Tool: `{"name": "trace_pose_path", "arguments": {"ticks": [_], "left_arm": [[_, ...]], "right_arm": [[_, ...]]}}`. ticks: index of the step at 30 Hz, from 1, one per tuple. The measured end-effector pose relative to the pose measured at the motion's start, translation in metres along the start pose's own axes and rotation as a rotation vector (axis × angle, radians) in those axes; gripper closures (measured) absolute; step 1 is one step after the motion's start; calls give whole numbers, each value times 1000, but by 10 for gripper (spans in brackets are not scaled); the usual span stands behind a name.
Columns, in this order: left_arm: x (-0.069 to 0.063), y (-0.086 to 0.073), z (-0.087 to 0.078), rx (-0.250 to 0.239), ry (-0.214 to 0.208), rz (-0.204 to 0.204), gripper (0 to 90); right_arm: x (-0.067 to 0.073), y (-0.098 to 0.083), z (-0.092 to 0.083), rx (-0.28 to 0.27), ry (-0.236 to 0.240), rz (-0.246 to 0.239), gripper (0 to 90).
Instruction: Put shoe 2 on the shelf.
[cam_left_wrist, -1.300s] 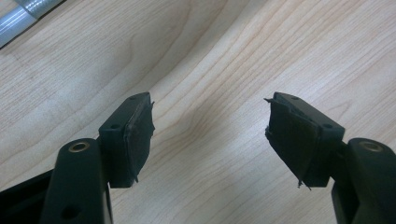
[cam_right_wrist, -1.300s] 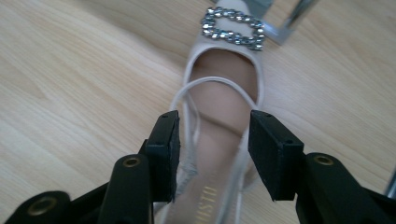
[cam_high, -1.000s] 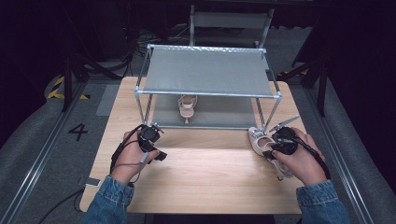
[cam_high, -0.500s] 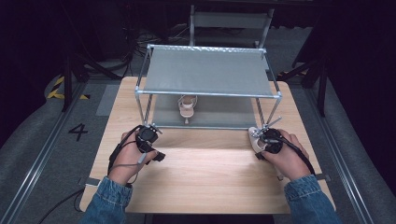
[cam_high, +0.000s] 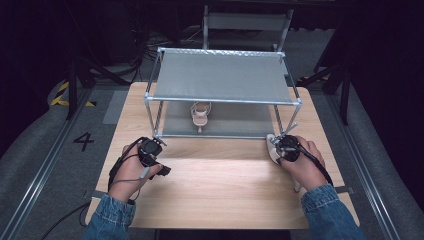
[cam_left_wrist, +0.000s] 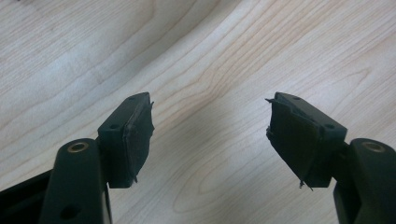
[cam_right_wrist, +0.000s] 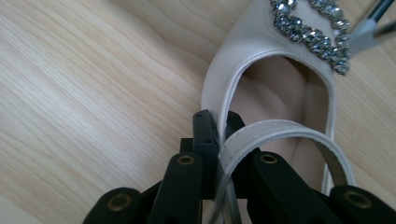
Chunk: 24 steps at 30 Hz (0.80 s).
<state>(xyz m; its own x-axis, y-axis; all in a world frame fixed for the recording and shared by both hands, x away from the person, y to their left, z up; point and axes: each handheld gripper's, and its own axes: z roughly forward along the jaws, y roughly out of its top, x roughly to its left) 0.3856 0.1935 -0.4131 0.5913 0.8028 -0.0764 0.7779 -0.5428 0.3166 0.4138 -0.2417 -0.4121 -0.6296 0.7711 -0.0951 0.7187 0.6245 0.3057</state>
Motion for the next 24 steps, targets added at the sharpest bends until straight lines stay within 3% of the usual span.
{"name": "trace_pose_path", "arguments": {"ticks": [4, 11, 15, 24], "left_arm": [[2, -6, -2, 7, 1, -10, 310], [6, -14, -5, 6, 9, -13, 310], [8, -19, -5, 8, 1, -34, 308], [11, -21, -7, 5, -2, -33, 308]], "right_arm": [[5, 9, -7, -29, 28, -19, 862], [18, 32, -13, -60, 27, -68, 861], [21, 44, -13, -69, 25, -90, 861], [24, 74, -9, -86, 17, -125, 860]]}}
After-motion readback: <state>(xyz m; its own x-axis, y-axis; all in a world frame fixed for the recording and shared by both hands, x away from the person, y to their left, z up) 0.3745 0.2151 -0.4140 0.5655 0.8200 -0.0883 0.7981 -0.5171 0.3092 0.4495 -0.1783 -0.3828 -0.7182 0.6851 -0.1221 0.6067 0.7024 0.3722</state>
